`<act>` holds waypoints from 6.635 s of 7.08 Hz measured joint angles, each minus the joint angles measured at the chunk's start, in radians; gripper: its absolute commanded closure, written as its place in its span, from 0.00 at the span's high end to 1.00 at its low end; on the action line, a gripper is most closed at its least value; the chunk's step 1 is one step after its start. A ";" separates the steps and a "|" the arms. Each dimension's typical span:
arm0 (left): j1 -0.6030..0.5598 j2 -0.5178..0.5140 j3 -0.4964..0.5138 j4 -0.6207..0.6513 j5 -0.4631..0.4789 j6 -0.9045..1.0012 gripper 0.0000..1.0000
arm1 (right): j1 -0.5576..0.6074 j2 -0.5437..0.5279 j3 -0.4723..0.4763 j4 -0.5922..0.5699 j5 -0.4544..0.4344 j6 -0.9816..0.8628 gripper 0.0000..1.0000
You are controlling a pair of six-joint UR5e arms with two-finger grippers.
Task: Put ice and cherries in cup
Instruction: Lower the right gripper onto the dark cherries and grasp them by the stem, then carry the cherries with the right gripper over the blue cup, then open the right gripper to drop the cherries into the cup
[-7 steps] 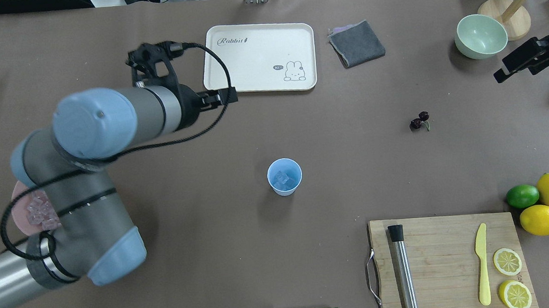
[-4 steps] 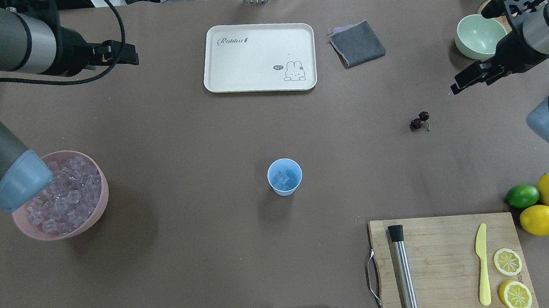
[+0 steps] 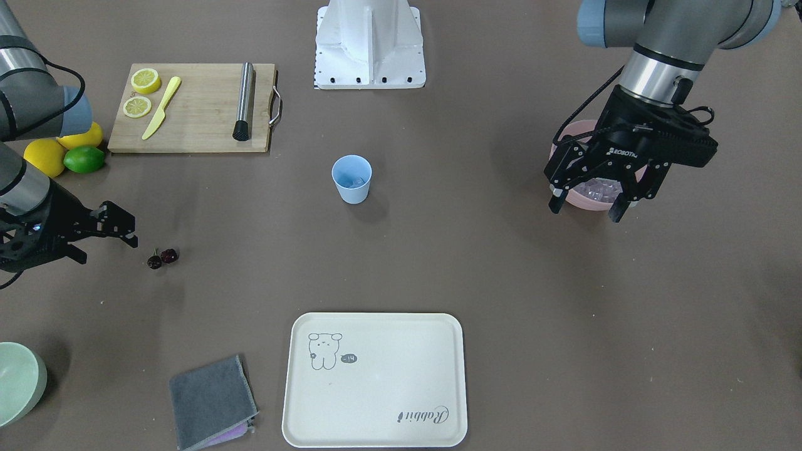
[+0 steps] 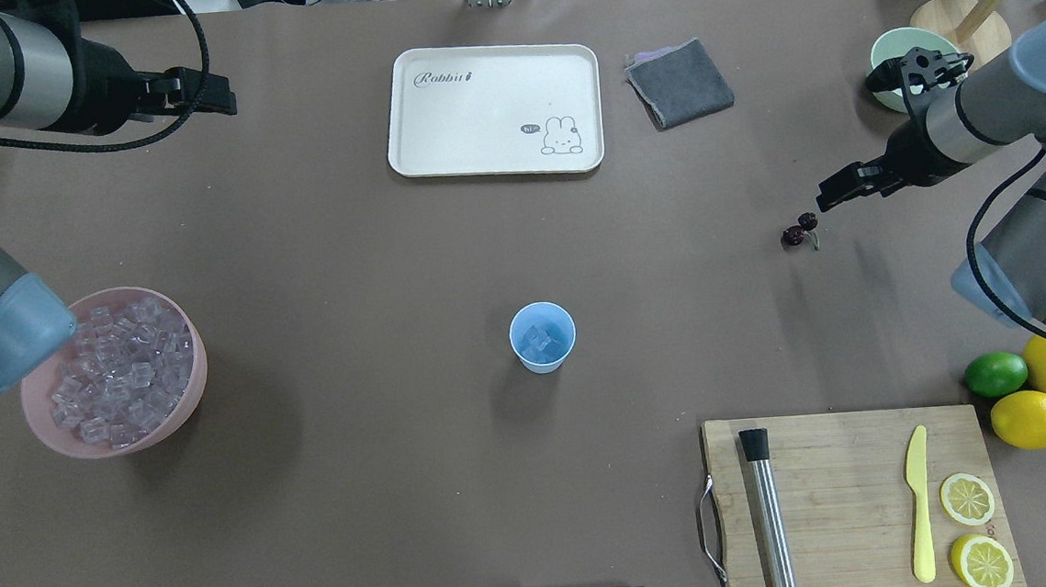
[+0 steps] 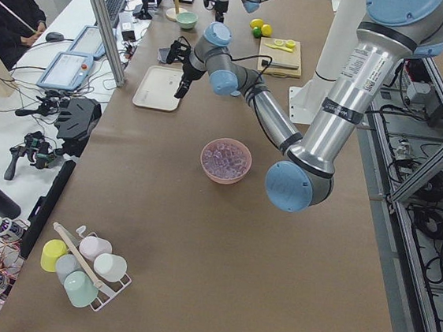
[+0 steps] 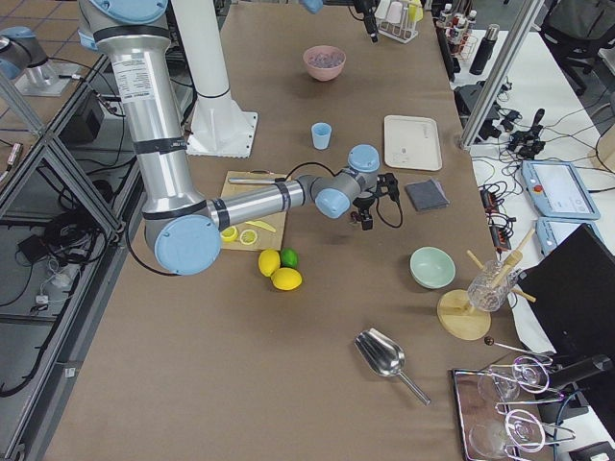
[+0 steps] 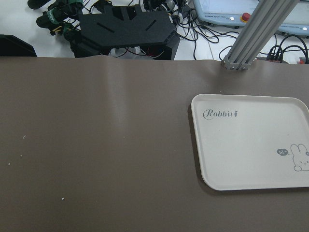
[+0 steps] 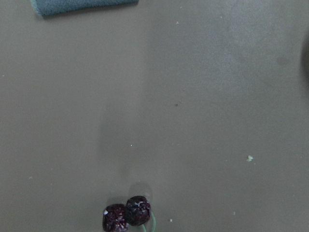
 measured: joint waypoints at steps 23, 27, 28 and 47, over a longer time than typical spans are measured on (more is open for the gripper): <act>-0.010 -0.052 0.043 0.026 -0.003 0.051 0.98 | -0.056 0.048 0.016 0.009 -0.137 0.264 0.05; -0.023 -0.045 0.042 0.027 -0.025 0.051 0.98 | 0.008 0.121 0.169 0.010 -0.013 0.411 0.07; -0.024 -0.043 0.043 0.027 -0.029 0.051 0.98 | -0.021 0.161 0.211 0.011 -0.008 0.495 0.07; -0.087 -0.022 0.083 0.023 -0.097 0.103 0.98 | -0.512 0.221 0.270 0.005 -0.482 0.610 1.00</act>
